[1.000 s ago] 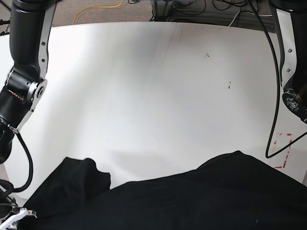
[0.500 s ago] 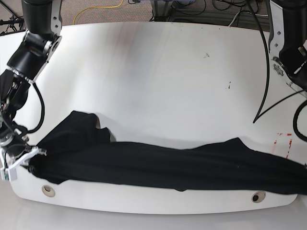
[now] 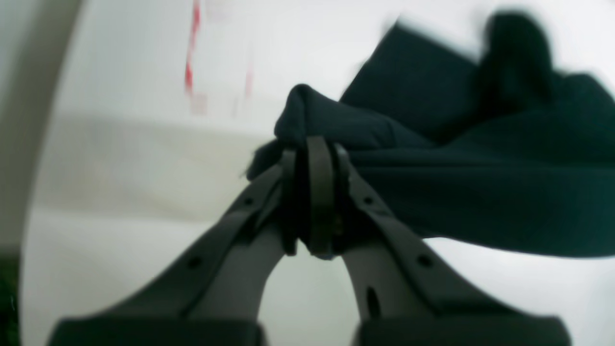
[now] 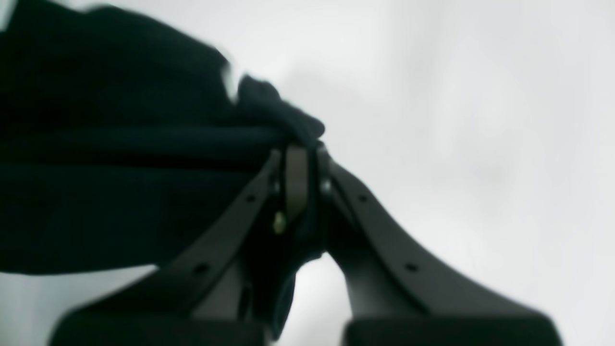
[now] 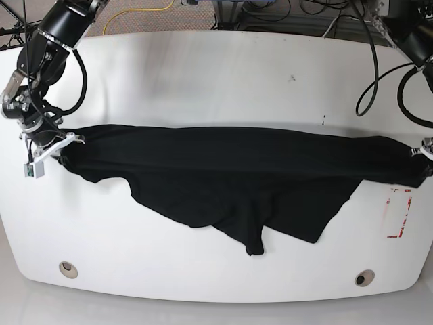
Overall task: Fold the T-shirt properly
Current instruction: 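Lower the stretched black shirt onto the table with both grippers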
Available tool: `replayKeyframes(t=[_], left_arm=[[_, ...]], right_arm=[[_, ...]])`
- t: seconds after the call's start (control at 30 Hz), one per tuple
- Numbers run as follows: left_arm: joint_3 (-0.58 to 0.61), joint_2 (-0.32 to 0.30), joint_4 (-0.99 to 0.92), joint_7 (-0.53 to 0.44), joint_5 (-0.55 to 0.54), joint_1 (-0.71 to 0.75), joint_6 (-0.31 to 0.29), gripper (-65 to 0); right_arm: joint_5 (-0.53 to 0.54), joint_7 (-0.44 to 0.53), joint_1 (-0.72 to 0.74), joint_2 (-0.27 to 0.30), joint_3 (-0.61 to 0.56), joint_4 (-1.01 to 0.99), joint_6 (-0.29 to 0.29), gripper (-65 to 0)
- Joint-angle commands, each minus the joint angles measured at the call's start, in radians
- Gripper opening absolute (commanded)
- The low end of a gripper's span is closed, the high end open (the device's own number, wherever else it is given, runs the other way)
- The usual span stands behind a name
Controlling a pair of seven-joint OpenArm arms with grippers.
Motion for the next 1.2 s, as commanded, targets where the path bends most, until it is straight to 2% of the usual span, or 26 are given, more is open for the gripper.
replayKeyframes(t=[0.0,0.43,0.67,0.9,1.07,1.17], left_arm=[[-0.003,-0.028,0.022,-0.065,-0.018,0.052,0.000,-65.0],[-0.034,-0.045,0.017,-0.090,0.002,0.261,0.000,-65.0],[-0.034,-0.049,0.019,-0.090,0.038,0.316,0.000,-65.0],[-0.034,-0.049,0.017,-0.090,0.044,0.338,0.000,-65.0],[-0.034,-0.049,0.017,-0.090,0.044,0.339,0.000,-65.0],[-0.034,-0.049,0.019,-0.088,0.044,0.348,0.000,-65.0]], right_arm=[[0.021,0.031,-0.036,0.001,0.006,0.048,0.000,-65.0],[0.020,0.031,-0.200,-0.063,0.027,0.074,0.000,-65.0],[0.015,0.033,-0.246,-0.098,0.027,0.074,0.000,-65.0],[0.015,0.033,-0.256,-0.103,0.023,0.068,0.000,-65.0],[0.014,0.033,-0.256,-0.103,0.020,0.067,-0.006,-59.3],[0.014,0.033,-0.256,-0.103,0.023,0.067,-0.009,-46.8]])
